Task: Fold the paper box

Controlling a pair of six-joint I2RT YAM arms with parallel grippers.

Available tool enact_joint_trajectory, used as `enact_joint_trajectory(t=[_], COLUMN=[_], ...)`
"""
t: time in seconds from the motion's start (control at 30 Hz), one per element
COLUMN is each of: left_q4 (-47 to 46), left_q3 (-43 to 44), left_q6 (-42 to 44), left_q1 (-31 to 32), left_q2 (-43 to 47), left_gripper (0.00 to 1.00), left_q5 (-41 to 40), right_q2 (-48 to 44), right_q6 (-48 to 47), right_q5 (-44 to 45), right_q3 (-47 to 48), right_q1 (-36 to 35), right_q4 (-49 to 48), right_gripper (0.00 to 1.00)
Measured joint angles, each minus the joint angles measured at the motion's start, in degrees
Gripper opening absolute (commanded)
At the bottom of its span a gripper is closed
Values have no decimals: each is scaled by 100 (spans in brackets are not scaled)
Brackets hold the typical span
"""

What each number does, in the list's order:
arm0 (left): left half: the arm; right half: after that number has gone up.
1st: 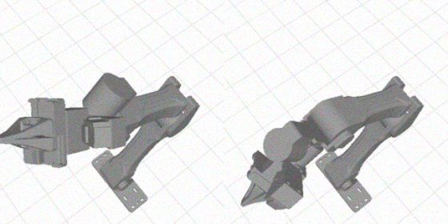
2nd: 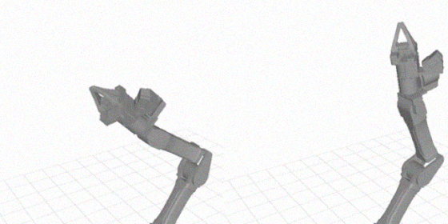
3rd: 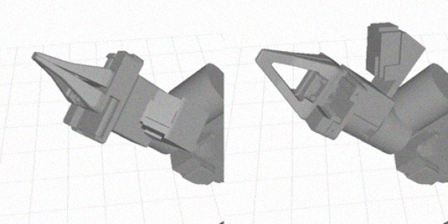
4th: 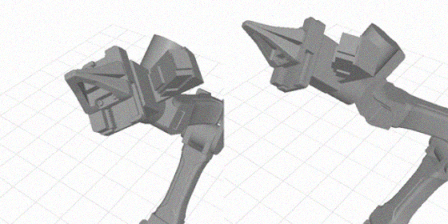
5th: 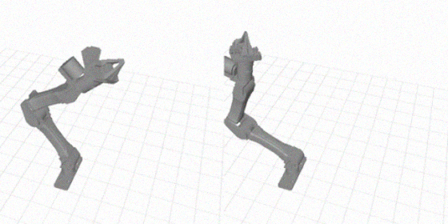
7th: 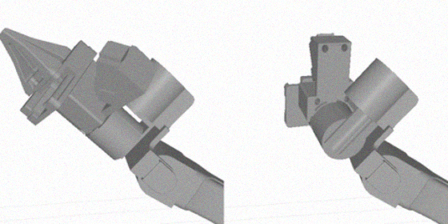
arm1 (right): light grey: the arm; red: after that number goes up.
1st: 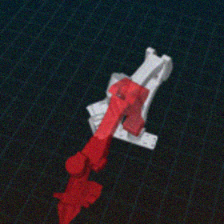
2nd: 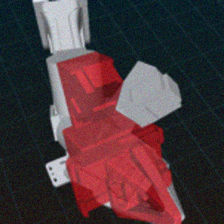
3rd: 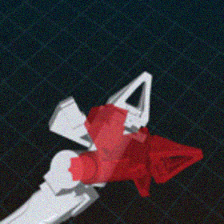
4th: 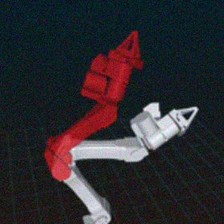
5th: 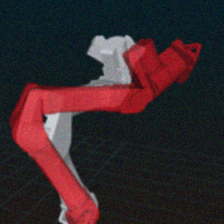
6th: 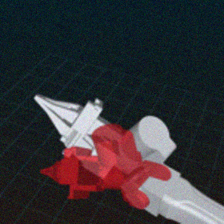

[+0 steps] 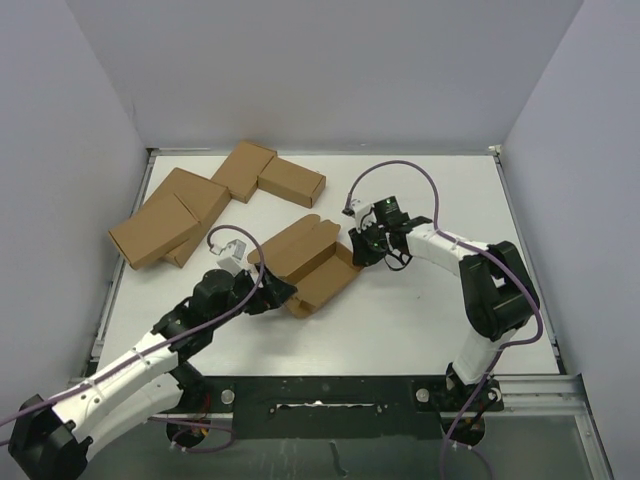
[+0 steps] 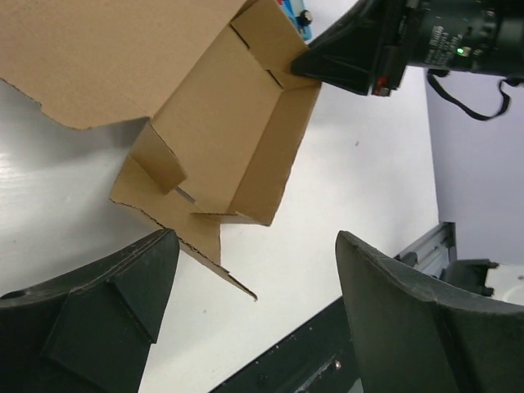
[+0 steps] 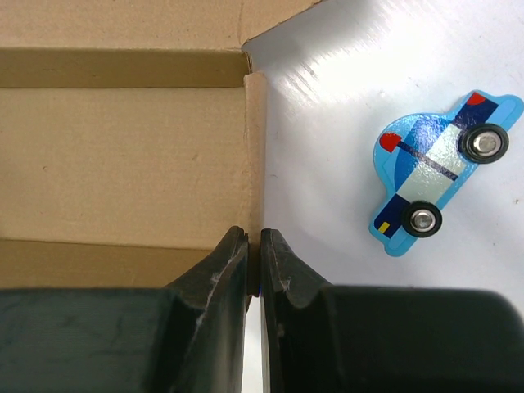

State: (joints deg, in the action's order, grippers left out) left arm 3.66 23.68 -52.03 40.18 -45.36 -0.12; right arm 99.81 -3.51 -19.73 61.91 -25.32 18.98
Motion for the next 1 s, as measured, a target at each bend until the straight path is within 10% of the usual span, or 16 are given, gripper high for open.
enact_joint_trajectory(t=[0.5,0.67,1.0], left_q4=[2046,2450,1377], left_q3=[289,326,-122], left_q6=[-33,-96,-286], left_q1=[0,0,0], left_q2=[1991,2020,933], left_gripper=[58,41,48], left_q5=[166,164,516], right_q2=[7,7,-140], right_q6=[468,619,859], right_q5=[-581,-841,-1191], right_q3=[-92,-107,-216], right_q1=[590,815,1104], right_q4=[33,35,-9], right_gripper=[0,0,0])
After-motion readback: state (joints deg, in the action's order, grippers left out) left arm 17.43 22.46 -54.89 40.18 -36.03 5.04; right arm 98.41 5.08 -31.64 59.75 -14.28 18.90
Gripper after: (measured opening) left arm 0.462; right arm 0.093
